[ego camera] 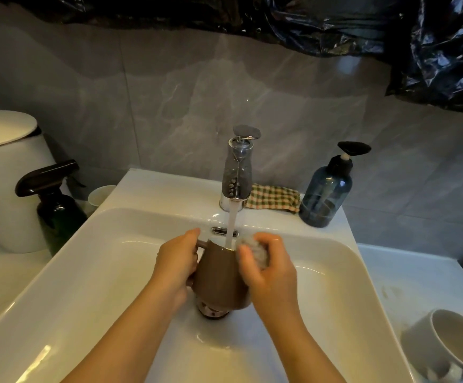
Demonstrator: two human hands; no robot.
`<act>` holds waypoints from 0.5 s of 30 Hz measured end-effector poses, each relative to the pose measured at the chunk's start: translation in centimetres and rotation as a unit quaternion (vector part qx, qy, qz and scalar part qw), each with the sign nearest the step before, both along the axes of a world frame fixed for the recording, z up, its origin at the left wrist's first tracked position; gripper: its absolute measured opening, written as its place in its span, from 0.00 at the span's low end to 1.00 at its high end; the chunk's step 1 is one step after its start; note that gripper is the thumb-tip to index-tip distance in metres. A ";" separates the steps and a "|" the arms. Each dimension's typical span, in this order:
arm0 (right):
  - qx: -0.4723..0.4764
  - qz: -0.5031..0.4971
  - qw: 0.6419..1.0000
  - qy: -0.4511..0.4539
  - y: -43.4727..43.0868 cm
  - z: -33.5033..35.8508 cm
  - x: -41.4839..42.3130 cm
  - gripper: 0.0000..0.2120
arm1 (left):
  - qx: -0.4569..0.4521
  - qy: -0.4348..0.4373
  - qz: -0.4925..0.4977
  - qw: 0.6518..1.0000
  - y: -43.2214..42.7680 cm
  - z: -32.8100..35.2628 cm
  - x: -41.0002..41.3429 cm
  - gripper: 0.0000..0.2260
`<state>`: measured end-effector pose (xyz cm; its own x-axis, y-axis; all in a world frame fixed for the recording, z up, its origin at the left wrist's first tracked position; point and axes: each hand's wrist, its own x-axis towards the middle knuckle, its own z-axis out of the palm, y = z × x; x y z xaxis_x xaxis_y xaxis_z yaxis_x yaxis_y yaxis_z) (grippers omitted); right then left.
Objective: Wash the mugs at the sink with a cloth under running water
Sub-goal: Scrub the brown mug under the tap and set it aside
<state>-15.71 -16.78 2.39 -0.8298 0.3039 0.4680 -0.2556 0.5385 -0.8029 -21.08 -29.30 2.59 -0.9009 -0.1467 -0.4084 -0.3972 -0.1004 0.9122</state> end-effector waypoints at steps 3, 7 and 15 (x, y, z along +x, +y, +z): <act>-0.172 -0.087 0.981 0.018 1.1 1.5 0.7 0.08 | 0.118 -0.068 -0.034 0.990 -0.2 0.1 0.3 0.22; -0.050 -0.076 0.996 0.021 -0.6 1.7 1.8 0.04 | 0.220 -0.100 -0.042 0.969 0.3 0.2 0.6 0.22; 0.293 -0.110 0.950 -0.011 -1.4 -1.1 0.2 0.15 | 0.203 -0.054 -0.122 0.970 2.4 0.0 2.1 0.21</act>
